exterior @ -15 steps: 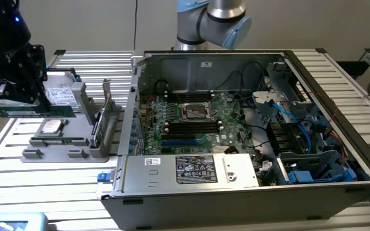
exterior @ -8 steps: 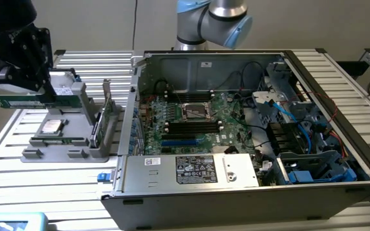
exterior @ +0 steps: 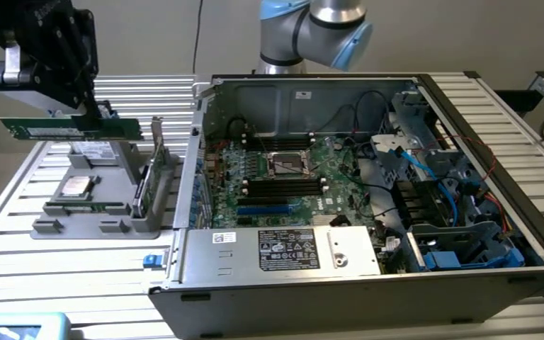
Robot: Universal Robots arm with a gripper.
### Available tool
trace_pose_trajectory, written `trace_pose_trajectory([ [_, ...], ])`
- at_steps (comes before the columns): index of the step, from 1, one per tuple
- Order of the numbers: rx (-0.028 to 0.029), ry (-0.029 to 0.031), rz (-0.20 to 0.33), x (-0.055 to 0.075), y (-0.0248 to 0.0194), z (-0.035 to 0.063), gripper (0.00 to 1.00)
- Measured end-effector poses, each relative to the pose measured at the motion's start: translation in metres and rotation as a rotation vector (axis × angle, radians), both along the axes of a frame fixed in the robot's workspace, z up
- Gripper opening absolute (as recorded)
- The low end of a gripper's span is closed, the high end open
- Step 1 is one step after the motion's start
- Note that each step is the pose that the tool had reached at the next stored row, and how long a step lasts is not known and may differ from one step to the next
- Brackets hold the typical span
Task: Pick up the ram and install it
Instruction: 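Pick up the ram and move it above insertion slot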
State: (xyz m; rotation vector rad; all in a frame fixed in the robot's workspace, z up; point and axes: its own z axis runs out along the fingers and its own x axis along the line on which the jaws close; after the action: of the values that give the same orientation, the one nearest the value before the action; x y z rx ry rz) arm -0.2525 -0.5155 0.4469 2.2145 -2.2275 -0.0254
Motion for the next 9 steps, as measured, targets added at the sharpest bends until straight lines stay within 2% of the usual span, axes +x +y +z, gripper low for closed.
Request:
trace_pose_trajectory([
  [9, -0.0002, 0.0044, 0.000, 0.041, -0.0017, 0.0015, 0.13],
])
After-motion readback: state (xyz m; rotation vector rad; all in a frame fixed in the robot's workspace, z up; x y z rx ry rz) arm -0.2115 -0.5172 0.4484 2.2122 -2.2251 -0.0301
